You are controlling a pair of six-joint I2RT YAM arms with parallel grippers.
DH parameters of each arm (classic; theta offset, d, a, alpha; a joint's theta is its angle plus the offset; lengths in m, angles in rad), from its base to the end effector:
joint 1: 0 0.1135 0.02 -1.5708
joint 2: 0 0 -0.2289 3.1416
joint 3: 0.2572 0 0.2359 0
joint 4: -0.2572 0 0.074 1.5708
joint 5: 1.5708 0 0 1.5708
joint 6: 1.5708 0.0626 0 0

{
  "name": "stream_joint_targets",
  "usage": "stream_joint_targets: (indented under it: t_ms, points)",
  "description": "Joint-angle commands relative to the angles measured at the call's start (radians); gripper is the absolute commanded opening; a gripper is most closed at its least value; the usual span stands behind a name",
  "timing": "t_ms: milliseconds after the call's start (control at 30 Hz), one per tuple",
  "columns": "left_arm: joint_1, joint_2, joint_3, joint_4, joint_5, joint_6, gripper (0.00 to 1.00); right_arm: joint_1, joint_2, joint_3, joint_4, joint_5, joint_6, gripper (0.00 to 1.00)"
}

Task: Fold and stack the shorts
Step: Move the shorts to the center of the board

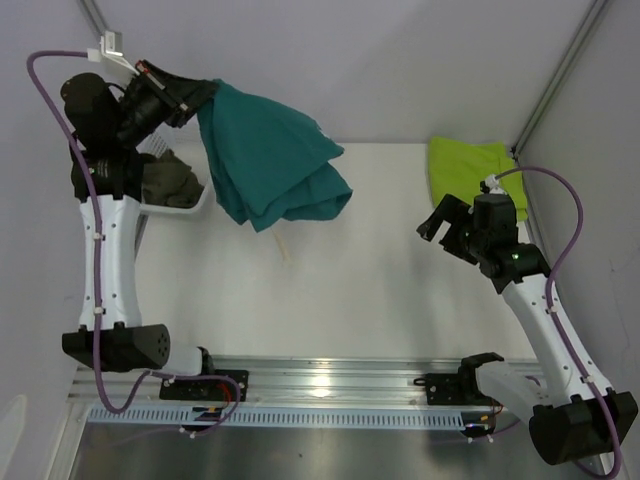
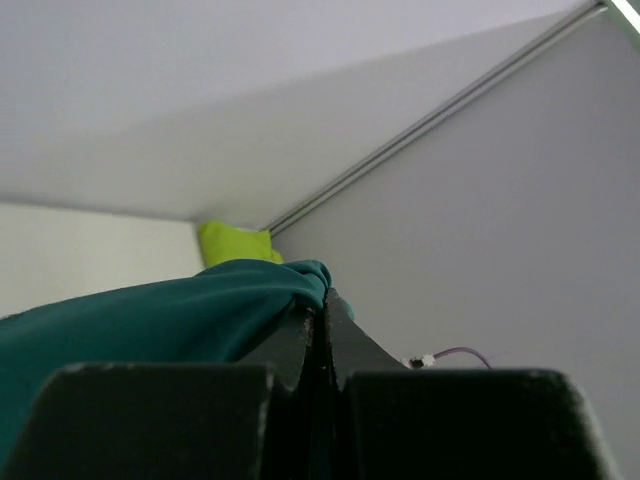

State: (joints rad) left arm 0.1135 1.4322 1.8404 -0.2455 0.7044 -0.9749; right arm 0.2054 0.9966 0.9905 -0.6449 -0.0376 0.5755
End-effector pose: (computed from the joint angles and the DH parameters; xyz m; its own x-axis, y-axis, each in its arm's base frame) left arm 0.2967 -0.0070 0.5056 -0.3637 -0.6762 -0.6407 0.4411 0.4807 -0.7578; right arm 0.2274 0.0498 0.2816 -0.6245 0.4254 -0.6549 0.1273 0.8829 0.4521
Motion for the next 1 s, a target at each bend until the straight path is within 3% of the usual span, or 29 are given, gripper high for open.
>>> stream_joint_targets:
  t_ms: [0, 133, 267, 400, 500, 633, 867, 900, 933, 967]
  points:
    - [-0.047, -0.145, -0.036, -0.236, -0.179, 0.142, 0.00, -0.004, -0.010, 0.060, 0.016, -0.019, -0.028, 1.00]
    - [-0.107, -0.337, -0.157, -0.392, -0.317, 0.166, 0.00, -0.001, -0.013, 0.065, 0.013, -0.028, -0.019, 1.00]
    - [-0.236, -0.536, -0.271, -0.497, -0.411, 0.147, 0.00, -0.001, -0.021, 0.060, 0.016, -0.041, -0.012, 1.00]
    - [-0.371, -0.648, -0.316, -0.592, -0.505, 0.094, 0.00, -0.001, -0.041, 0.059, 0.011, -0.033, -0.014, 1.00]
    - [-0.406, -0.706, -0.308, -0.646, -0.583, 0.117, 0.00, -0.006, -0.055, 0.053, 0.007, -0.027, -0.014, 1.00]
    - [-0.408, -0.676, -0.303, -0.651, -0.579, 0.139, 0.00, -0.009, -0.059, 0.036, 0.016, -0.033, -0.008, 1.00]
    - [-0.455, -0.518, -0.441, -0.405, -0.549, 0.105, 0.01, -0.011, -0.035, 0.036, 0.033, -0.041, -0.003, 0.99]
    - [-0.466, -0.480, -0.499, -0.315, -0.539, 0.104, 0.06, -0.011, -0.026, 0.033, 0.034, -0.042, 0.000, 1.00]
    - [-0.472, -0.431, -0.507, -0.308, -0.483, 0.097, 0.24, -0.011, -0.020, 0.033, 0.037, -0.045, 0.000, 0.99]
    - [-0.472, -0.308, -0.471, -0.336, -0.461, 0.091, 0.73, -0.011, -0.015, 0.031, 0.039, -0.048, 0.000, 0.99]
